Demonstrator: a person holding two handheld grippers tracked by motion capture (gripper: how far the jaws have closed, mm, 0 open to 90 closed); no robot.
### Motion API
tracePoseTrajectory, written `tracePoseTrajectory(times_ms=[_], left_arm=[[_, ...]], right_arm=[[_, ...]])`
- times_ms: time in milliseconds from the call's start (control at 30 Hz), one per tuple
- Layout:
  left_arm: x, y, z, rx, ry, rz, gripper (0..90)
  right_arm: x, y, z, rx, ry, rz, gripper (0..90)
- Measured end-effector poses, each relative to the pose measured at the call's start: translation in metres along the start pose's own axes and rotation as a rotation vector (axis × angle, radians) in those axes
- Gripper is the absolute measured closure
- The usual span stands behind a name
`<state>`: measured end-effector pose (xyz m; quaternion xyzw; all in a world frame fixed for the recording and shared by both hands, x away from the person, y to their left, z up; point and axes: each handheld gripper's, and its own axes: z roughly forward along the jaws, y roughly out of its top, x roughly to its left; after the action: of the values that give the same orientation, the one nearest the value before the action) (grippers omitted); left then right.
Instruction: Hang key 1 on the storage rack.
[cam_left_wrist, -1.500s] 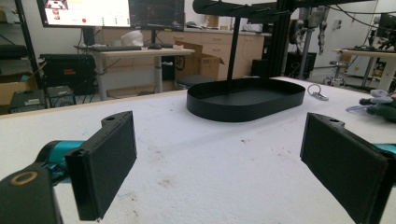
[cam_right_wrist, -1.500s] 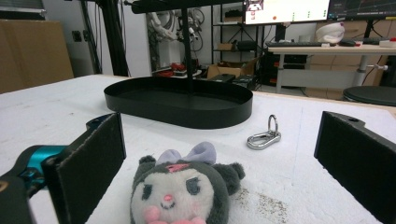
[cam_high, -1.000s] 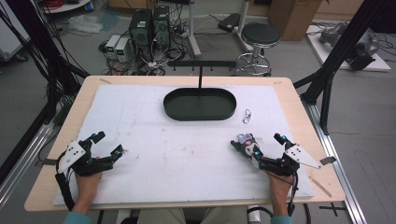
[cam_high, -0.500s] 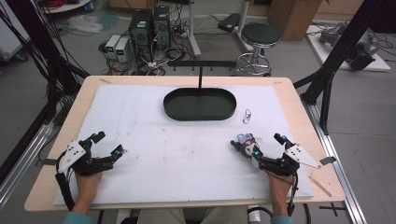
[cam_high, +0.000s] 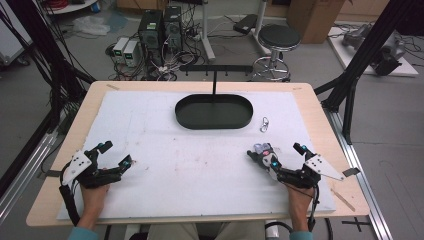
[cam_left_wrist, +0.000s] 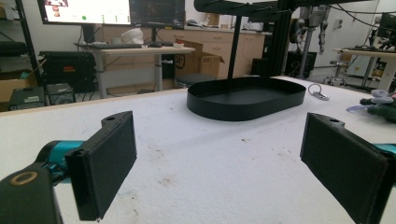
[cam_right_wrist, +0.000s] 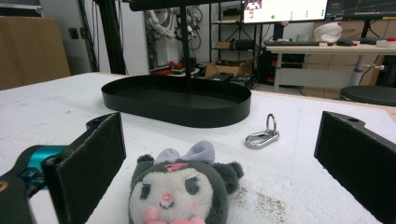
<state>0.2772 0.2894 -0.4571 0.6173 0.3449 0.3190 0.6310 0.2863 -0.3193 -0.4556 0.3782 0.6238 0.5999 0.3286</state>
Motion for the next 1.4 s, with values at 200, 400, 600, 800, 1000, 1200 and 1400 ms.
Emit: tracePoseTrajectory(times_ms=[200, 400, 600, 800, 1000, 1200, 1400], left_arm=[[0.0, 0.0, 0.0, -0.001, 0.0, -0.001, 11.0], [0.0, 0.0, 0.0, 0.001, 0.0, -0.002, 11.0], [0.0, 0.0, 0.0, -0.001, 0.001, 0.001, 11.0], [0.0, 0.0, 0.0, 0.001, 0.001, 0.005, 11.0], [0.0, 0.0, 0.0, 0.002, 0.005, -0.006, 11.0], [0.0, 0.0, 0.001, 0.002, 0.004, -0.003, 11.0], [0.0, 0.0, 0.0, 0.002, 0.005, -0.003, 11.0]], right_arm=[[-0.001, 0.0, 0.0, -0.004, -0.001, 0.005, 1.2], [-0.004, 0.002, 0.001, 0.014, 0.014, 0.034, 1.2], [-0.006, 0.014, 0.0, 0.039, 0.035, 0.038, 1.2], [-0.006, 0.042, -0.001, 0.114, 0.045, 0.02, 1.2], [-0.006, 0.064, 0.004, 0.249, 0.092, -0.007, 1.2], [-0.005, 0.076, 0.009, 0.385, 0.135, -0.023, 1.3], [-0.004, 0.081, 0.011, 0.509, 0.153, -0.044, 1.3]])
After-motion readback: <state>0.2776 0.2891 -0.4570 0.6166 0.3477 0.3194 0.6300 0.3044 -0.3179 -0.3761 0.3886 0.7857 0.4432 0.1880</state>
